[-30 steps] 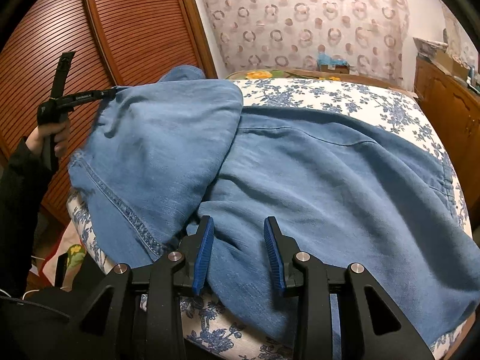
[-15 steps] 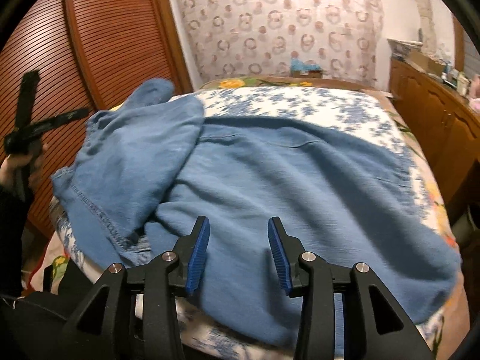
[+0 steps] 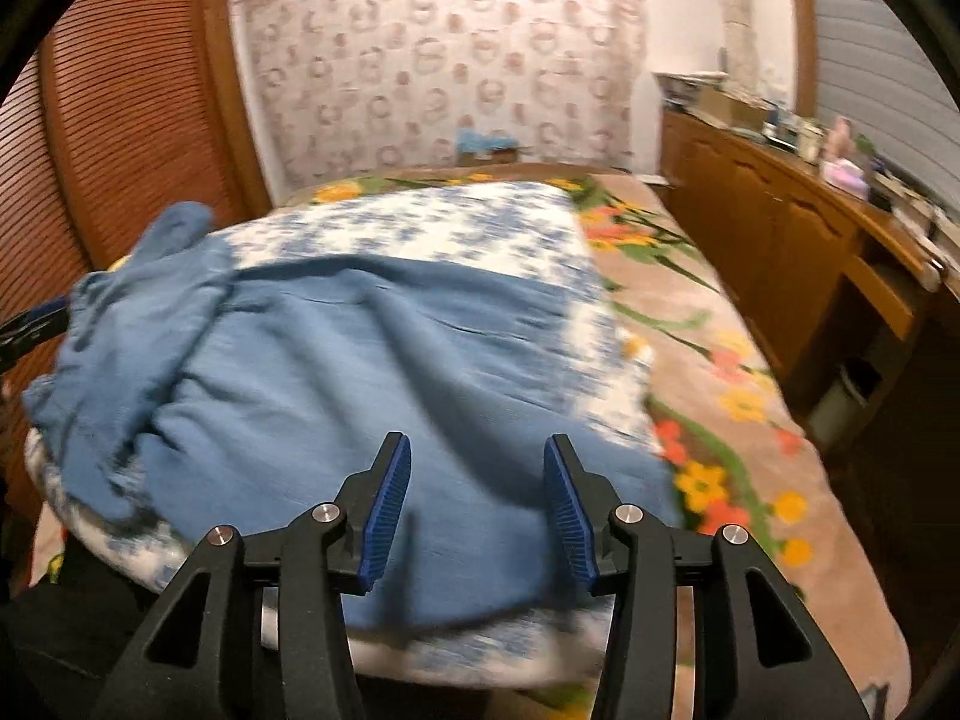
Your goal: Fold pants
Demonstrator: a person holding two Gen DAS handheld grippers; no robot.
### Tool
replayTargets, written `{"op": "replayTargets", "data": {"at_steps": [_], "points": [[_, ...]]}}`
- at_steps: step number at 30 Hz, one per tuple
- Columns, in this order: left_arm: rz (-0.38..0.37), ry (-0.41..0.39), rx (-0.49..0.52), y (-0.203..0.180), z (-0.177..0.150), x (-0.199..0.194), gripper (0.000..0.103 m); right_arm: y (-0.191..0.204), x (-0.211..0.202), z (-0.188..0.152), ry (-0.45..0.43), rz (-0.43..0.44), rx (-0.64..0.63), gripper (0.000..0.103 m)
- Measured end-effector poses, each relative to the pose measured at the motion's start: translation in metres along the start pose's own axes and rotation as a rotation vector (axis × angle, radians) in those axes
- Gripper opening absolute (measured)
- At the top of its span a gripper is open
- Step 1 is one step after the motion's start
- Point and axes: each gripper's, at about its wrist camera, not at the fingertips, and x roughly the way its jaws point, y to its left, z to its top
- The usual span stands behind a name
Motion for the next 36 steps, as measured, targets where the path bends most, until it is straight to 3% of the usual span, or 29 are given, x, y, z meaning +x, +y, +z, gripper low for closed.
{"op": "replayTargets", "data": {"at_steps": [8, 14, 28, 31, 33, 36], "points": [[-0.043, 0.046, 0.021, -0.025, -0.008, 0.015, 0.078, -0.037, -0.004, -0.012, 0.013, -0.063, 0.065, 0.050], [-0.060, 0.081, 0.018, -0.033, -0.017, 0.023, 0.078, -0.018, 0.008, -0.007, 0.040, -0.020, 0.063, 0.050], [-0.076, 0.102, 0.012, -0.042, -0.022, 0.027, 0.078, -0.015, 0.015, -0.006, 0.046, 0.004, 0.037, 0.049], [-0.075, 0.102, 0.011, -0.041, -0.022, 0.027, 0.078, -0.011, 0.018, -0.008, 0.052, 0.003, 0.029, 0.041], [-0.074, 0.102, 0.008, -0.040, -0.022, 0.027, 0.078, -0.007, 0.018, -0.008, 0.054, 0.015, 0.019, 0.022], [-0.074, 0.100, 0.004, -0.038, -0.022, 0.026, 0.078, -0.001, 0.015, -0.004, 0.048, 0.083, 0.022, 0.014]]}}
